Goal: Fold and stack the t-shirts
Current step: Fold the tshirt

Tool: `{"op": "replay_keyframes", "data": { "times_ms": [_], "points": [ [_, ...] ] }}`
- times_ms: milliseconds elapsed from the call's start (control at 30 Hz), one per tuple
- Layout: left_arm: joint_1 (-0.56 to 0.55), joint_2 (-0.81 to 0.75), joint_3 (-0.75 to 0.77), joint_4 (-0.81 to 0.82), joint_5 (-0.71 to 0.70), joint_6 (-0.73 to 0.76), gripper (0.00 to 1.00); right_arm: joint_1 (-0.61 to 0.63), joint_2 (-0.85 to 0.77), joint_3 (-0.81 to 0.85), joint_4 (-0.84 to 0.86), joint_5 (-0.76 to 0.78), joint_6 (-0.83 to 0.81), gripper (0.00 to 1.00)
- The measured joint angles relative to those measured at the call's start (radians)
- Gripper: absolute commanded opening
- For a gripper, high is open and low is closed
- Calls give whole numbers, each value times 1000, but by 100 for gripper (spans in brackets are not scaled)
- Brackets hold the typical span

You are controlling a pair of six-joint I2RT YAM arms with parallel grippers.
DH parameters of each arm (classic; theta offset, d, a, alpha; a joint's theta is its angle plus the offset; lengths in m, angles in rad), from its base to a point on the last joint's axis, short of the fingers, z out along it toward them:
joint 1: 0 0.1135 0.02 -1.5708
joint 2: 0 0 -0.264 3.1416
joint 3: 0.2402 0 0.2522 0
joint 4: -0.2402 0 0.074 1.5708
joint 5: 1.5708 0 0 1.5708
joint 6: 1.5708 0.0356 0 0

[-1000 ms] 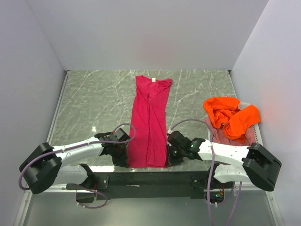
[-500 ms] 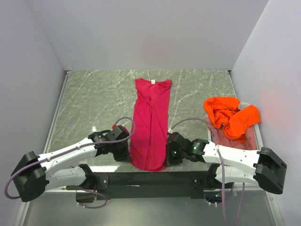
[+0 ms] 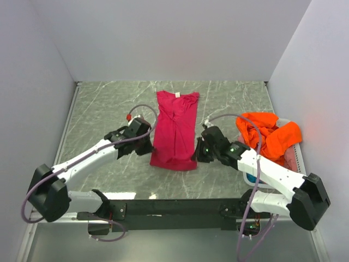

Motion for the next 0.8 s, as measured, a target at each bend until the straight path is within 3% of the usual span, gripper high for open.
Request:
{"op": "replay_keyframes", "data": {
  "times_ms": [367, 800],
  "points": [
    [159, 237, 203, 158, -90, 69, 0, -164, 234, 231, 106, 27, -116, 0],
    [256, 462, 409, 225, -68, 164, 1, -285, 477, 436, 142, -37, -197, 0]
  ]
}}
